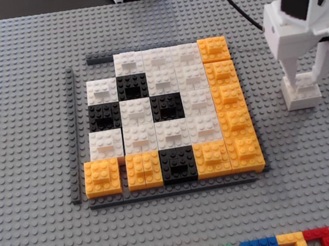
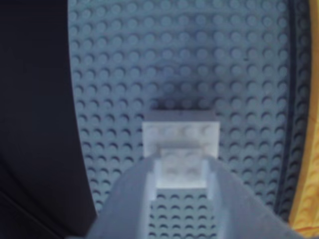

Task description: Grab the cube and place it into the grid

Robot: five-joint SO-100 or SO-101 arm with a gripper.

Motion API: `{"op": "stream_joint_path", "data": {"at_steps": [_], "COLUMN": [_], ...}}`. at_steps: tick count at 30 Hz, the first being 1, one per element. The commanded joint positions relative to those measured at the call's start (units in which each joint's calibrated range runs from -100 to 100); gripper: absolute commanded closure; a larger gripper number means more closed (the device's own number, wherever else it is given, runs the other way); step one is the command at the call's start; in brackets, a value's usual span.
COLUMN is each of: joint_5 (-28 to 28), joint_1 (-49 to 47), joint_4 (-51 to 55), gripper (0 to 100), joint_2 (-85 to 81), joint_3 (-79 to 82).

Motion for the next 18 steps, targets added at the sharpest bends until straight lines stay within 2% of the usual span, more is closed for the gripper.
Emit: {"op": "stream_joint_path", "data": {"at_steps": [1,18], "joint_5": [0.15,4.44], "joint_1": [0.46,2.22], "joint_4": [-0.22,6.76], "gripper": [94,94], "joint_2": [-1.98,-20.39], "joint_3": [-2.03,-4.93]}}
